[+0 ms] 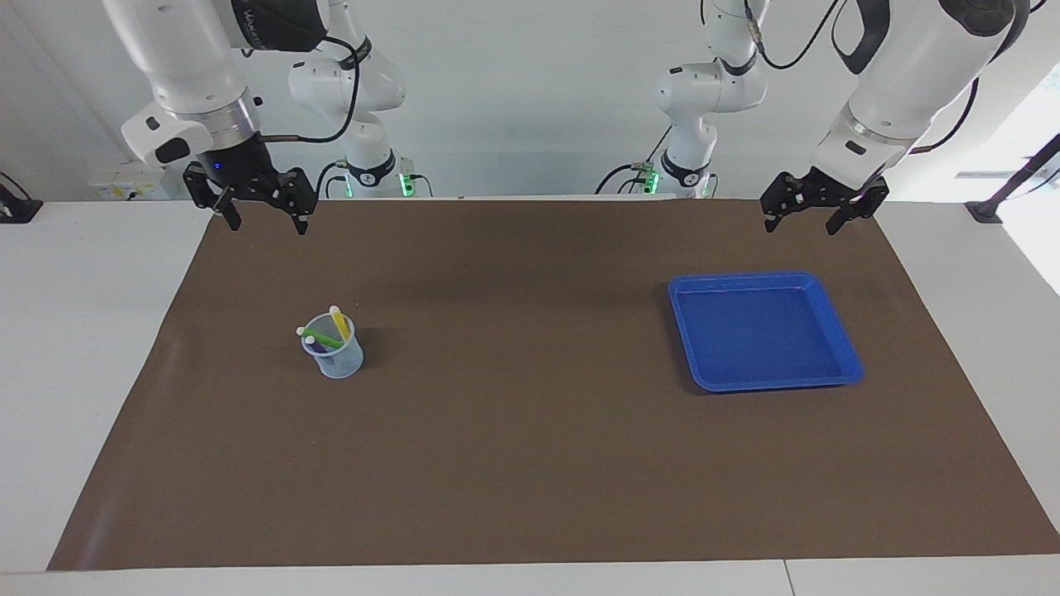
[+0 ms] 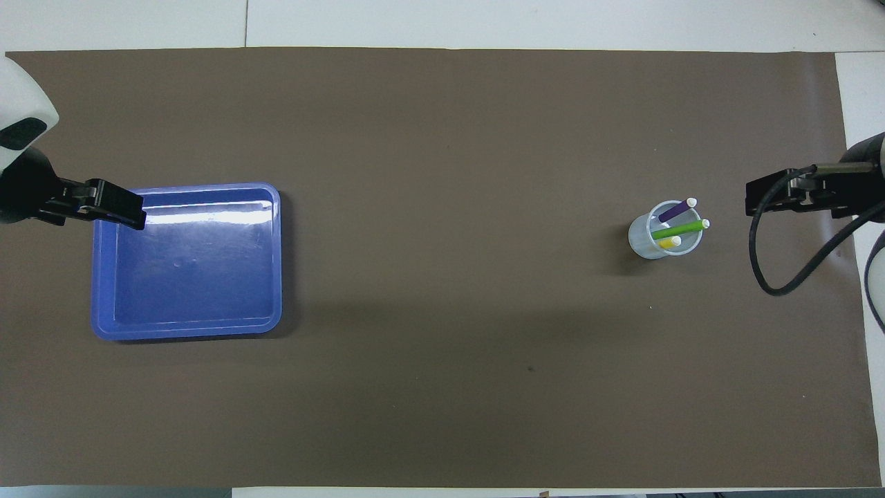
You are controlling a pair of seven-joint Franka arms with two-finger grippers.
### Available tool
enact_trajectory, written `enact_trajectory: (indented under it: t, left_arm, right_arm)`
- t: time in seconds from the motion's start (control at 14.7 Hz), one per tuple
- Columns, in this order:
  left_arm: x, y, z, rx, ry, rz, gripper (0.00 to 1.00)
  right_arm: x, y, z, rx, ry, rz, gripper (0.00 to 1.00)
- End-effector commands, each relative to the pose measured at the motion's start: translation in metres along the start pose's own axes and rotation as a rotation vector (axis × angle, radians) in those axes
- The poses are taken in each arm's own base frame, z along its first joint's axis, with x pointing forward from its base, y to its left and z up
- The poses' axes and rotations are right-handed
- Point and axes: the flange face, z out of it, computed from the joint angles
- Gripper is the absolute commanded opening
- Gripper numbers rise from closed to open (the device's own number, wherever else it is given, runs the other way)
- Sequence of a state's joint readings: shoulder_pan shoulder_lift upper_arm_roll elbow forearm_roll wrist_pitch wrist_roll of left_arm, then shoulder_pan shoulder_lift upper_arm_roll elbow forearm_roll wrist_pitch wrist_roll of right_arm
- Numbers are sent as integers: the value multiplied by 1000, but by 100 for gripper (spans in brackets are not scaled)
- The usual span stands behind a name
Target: Transfer and insert pens with both arms
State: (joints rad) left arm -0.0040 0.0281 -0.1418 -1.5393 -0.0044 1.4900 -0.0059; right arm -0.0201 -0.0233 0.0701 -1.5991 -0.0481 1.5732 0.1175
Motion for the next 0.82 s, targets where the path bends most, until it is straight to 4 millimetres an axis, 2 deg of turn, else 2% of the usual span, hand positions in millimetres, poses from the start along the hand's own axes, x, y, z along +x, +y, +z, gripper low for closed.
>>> enact_trajectory:
  t: [0.0,0.75]
  left_arm:
    - [-8,-3,-1,-9,0,-15,100]
    - [-9,-6,-2,-8,0,-19,100]
  right_arm:
    - [-3,-4,0,44,-16,23,100]
    - [-2,-3,1,38,-8,23,100]
